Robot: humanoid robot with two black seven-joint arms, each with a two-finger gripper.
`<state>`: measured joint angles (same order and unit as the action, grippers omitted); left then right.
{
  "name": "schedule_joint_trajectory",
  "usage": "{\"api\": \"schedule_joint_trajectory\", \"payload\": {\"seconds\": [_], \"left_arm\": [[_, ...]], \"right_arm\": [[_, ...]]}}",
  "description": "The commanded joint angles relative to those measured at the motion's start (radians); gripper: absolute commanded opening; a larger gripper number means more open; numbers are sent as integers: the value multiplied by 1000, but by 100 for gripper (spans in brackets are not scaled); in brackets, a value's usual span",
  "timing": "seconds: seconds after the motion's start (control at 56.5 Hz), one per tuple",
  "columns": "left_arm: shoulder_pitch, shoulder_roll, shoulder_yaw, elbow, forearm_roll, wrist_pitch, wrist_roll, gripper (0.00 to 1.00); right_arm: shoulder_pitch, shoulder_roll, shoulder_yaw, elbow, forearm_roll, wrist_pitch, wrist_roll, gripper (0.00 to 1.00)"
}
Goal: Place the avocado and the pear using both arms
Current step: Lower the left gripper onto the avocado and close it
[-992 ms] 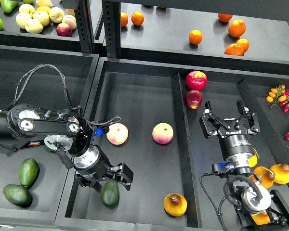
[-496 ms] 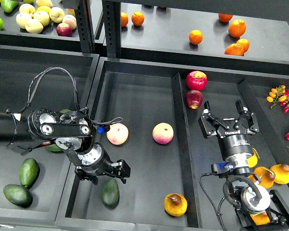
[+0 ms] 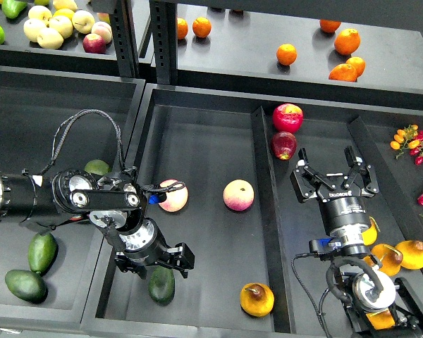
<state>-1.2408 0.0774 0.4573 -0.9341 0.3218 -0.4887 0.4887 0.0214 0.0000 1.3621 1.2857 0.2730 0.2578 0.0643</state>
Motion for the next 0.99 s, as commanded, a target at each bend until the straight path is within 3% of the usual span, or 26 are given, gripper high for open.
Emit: {"api": "schedule_joint_trajectory", "payload": {"seconds": [0.0,0.974], "left_arm": [[17,-7,0,14,17,0,0,99],[92,-70,-9,124,77,0,0,99]], "right_arm": [[0,0,0,0,2,0,-1,100],[0,0,0,0,0,0,-1,100]]}}
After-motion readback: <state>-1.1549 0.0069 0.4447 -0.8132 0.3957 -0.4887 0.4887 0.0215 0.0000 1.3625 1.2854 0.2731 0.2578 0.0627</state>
